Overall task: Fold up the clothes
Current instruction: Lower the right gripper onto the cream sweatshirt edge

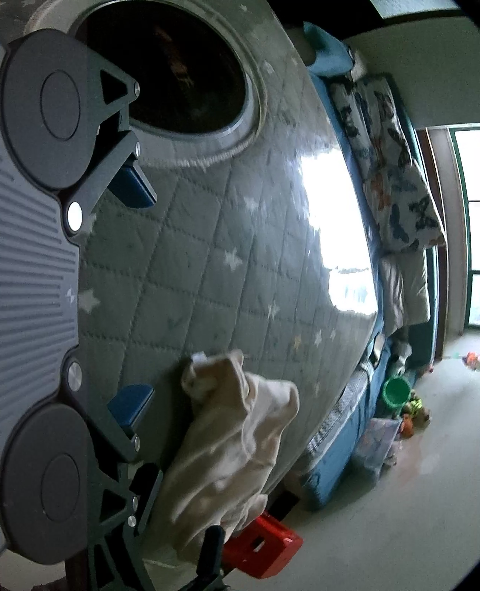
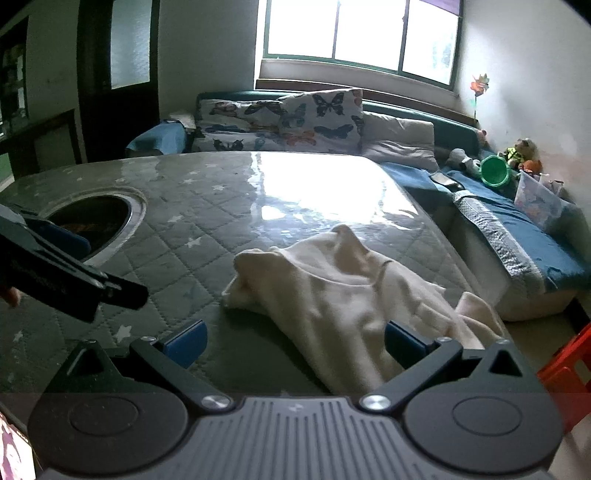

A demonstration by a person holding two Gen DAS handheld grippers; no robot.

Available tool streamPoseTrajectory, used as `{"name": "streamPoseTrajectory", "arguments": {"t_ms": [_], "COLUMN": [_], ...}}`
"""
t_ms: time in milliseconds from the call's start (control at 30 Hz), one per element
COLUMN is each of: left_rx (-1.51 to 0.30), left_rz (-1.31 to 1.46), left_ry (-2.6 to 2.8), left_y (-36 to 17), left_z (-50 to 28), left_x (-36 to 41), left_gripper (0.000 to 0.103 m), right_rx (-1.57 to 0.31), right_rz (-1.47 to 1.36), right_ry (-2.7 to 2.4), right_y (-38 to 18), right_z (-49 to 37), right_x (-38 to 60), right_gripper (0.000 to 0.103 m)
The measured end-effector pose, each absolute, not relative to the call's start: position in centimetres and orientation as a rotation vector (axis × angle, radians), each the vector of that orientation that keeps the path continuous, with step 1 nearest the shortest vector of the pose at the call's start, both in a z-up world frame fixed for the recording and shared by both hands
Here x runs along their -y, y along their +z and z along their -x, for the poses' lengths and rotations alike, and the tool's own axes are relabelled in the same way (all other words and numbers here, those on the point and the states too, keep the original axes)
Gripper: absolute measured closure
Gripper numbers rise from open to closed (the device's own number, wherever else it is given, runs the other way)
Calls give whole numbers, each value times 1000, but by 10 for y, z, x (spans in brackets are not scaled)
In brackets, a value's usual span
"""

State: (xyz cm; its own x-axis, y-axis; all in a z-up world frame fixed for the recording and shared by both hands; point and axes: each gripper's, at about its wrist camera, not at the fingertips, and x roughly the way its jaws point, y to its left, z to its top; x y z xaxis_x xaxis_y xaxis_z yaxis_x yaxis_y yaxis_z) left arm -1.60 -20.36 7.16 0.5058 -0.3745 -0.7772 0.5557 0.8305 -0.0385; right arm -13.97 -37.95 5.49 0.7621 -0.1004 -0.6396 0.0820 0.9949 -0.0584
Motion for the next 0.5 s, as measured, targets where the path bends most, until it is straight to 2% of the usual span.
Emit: {"name": "streamPoseTrajectory", "arguments": {"t_ms": [233, 500], "left_rx": [-892, -902], "left_rz": [-273, -310], "left_ry": [-580, -584], "left_y": [67, 64], "left_z": [12, 2], "left_x": [222, 239], "left_gripper": [0, 0], "right_rx": [-688, -672], "right_rz": [15, 8], "right_ry": [-129, -148], "right_y": [61, 67], "right_z": [137, 125], "right_x": [397, 417], "right_gripper": [0, 6]}}
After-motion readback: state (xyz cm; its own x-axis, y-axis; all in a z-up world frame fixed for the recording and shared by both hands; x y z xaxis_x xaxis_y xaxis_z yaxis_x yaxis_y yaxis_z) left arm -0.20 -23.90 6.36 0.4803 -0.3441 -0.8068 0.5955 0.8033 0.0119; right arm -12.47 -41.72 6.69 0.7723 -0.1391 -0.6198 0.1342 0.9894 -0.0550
